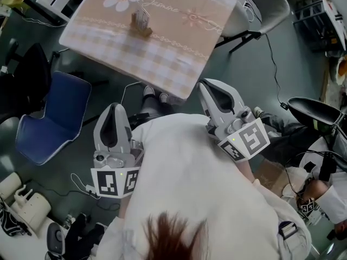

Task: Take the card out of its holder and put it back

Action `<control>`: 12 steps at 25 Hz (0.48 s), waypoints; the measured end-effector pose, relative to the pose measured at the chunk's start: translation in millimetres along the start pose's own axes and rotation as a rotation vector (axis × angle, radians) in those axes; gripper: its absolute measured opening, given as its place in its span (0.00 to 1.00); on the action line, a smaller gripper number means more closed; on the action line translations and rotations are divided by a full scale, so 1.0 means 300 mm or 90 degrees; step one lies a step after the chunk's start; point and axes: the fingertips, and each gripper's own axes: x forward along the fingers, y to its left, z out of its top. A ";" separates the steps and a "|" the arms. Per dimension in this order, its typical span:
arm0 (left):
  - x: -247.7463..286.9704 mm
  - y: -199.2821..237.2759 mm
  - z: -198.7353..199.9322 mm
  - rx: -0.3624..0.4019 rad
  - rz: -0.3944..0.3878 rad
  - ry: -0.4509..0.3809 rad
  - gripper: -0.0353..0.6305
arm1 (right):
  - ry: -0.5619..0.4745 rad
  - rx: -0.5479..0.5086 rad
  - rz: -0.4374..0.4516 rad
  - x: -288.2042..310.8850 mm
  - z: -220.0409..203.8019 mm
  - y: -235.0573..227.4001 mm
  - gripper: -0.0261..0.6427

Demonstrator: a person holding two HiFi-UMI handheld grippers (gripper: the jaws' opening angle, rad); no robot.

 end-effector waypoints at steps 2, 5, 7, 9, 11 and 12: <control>-0.007 -0.005 -0.005 0.002 0.002 0.001 0.05 | 0.001 -0.003 0.004 -0.002 -0.002 0.001 0.04; -0.012 -0.010 -0.007 0.003 0.008 -0.001 0.05 | 0.001 -0.006 0.010 -0.005 -0.003 0.001 0.04; -0.014 -0.015 -0.007 0.003 0.011 0.000 0.05 | 0.001 -0.003 0.010 -0.008 0.001 -0.004 0.04; -0.017 -0.020 -0.006 0.005 0.013 0.002 0.05 | 0.002 0.002 0.011 -0.011 0.001 -0.008 0.04; -0.018 -0.021 -0.008 0.005 0.015 0.003 0.05 | 0.006 0.005 0.014 -0.013 -0.004 -0.009 0.04; -0.016 -0.021 -0.010 0.005 0.015 0.003 0.05 | 0.006 0.006 0.016 -0.013 -0.006 -0.010 0.04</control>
